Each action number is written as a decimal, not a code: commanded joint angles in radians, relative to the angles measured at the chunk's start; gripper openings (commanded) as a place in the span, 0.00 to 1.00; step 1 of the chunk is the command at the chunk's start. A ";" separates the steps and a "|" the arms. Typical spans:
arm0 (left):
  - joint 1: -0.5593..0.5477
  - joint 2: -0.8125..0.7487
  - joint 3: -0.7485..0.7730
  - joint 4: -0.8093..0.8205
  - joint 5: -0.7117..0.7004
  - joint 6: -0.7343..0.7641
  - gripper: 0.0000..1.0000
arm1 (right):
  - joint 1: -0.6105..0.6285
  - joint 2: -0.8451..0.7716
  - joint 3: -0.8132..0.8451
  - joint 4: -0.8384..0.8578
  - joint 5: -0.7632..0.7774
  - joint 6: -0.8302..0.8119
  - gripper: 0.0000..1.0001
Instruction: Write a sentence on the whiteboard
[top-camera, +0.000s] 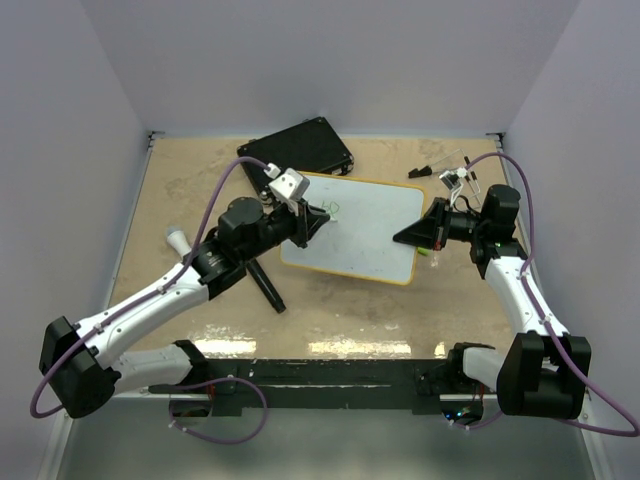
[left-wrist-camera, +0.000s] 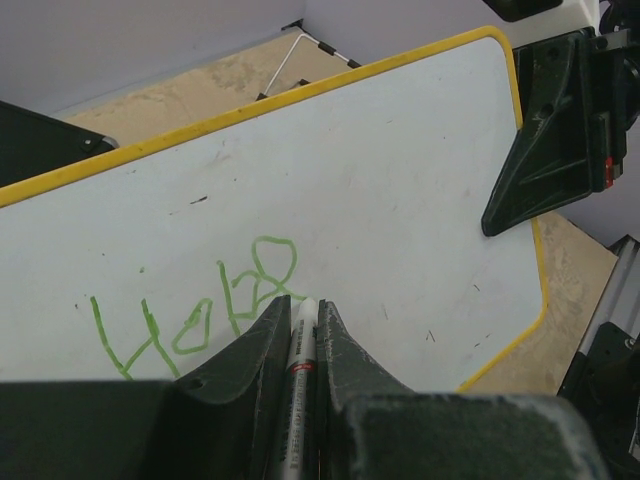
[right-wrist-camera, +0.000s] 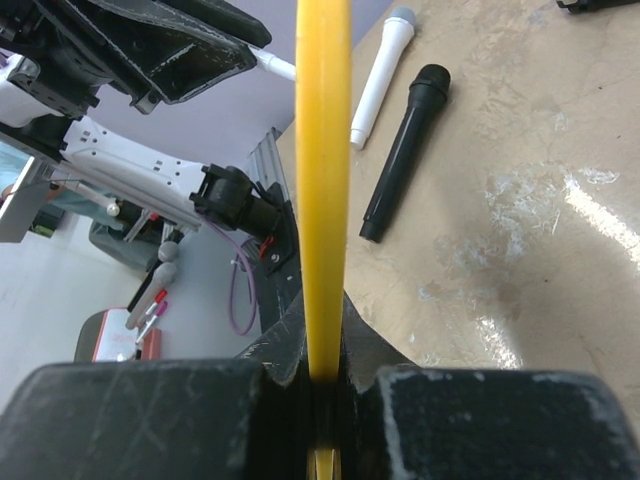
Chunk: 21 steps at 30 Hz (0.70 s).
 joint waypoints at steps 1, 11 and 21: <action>0.001 0.028 0.036 0.036 0.030 -0.026 0.00 | 0.002 -0.028 0.063 0.032 -0.061 0.003 0.00; 0.003 -0.029 0.055 0.104 0.070 -0.059 0.00 | 0.003 -0.028 0.063 0.035 -0.063 0.001 0.00; 0.012 -0.162 0.030 0.108 0.044 -0.086 0.00 | 0.002 -0.039 0.060 0.040 -0.061 -0.005 0.00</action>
